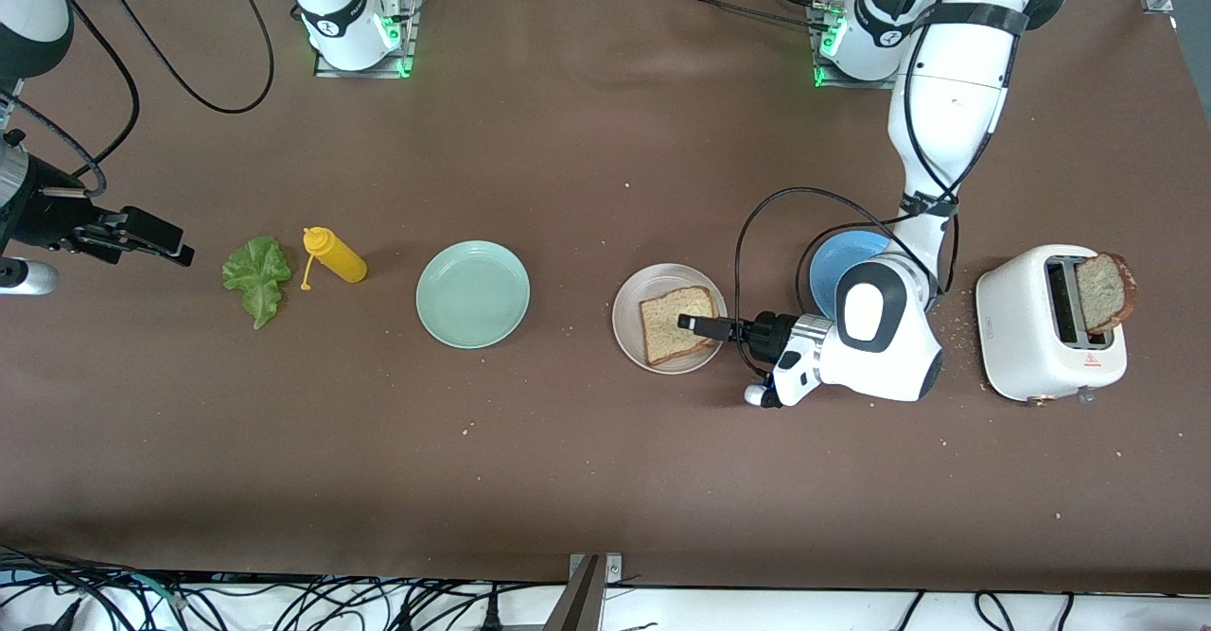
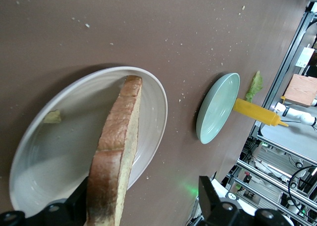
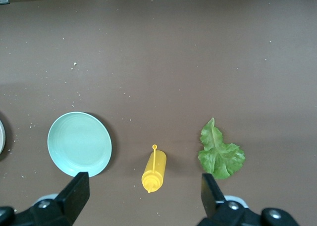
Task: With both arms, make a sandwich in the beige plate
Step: 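Lower the toast onto the beige plate and open the left gripper, then withdraw the left gripper back to the toaster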
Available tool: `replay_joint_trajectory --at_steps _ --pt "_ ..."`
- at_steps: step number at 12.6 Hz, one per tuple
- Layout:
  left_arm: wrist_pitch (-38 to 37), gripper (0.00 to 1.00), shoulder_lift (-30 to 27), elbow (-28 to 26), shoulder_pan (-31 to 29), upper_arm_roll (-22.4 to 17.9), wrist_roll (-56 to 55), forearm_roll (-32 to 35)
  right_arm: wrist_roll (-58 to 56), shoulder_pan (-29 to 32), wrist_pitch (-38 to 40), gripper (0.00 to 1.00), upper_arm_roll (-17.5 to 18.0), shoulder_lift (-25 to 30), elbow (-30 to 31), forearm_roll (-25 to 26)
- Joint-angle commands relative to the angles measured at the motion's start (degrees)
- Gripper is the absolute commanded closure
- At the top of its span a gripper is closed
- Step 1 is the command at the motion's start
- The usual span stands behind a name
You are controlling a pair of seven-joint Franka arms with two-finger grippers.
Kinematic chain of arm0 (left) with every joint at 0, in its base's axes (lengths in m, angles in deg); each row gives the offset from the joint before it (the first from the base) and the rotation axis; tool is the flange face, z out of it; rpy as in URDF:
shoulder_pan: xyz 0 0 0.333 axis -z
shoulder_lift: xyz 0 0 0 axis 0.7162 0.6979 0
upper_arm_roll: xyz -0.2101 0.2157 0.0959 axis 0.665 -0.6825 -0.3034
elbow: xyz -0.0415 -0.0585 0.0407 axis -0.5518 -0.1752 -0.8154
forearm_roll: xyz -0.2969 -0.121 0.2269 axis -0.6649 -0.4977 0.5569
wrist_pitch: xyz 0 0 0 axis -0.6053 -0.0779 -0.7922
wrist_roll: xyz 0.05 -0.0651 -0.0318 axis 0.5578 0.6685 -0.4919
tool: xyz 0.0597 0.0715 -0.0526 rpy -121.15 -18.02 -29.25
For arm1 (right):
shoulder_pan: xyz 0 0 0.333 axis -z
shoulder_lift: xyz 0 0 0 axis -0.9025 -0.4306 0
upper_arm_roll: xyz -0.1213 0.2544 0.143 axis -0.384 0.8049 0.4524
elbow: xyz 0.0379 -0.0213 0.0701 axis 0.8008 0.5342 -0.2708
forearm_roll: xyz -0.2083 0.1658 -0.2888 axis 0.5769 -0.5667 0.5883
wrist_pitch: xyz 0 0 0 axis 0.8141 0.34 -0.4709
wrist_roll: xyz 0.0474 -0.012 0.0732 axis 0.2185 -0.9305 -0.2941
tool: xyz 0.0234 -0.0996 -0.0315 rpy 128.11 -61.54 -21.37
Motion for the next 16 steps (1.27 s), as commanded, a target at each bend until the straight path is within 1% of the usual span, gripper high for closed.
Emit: replay_joint_trajectory --at_steps 1,4,6,8,10,14,16 --pt "0.39 0.05 -1.07 -0.81 0.14 -0.92 -0.73 1.92 0.20 0.23 -0.40 0.00 -0.07 0.39 0.30 -1.02" --pt "0.30 0.01 -2.03 -0.81 0.06 -1.71 -2.05 3.24 0.20 0.23 -0.58 0.00 -0.07 0.39 0.30 -1.02" --pt "-0.14 0.01 -3.35 -0.81 -0.29 -1.89 -3.63 8.23 0.20 0.23 -0.58 0.00 -0.07 0.39 0.30 -1.02" --pt "-0.32 0.01 -5.10 -0.81 -1.87 -1.89 -5.56 13.51 0.20 0.23 -0.58 0.00 0.02 0.39 0.30 -1.02" --pt "-1.97 0.00 -7.47 -0.55 -4.85 -1.89 -7.06 21.40 0.11 0.23 -0.58 0.00 0.02 0.39 0.30 -1.02" --pt "-9.44 0.00 -12.66 -0.02 -12.41 -1.89 -6.89 35.56 0.20 0.23 -0.58 0.00 -0.07 0.39 0.30 -1.02" --pt "-12.08 0.00 -15.82 0.07 -13.65 -1.89 -6.80 44.60 0.20 0.23 -0.58 0.00 -0.07 0.39 0.30 -1.02"
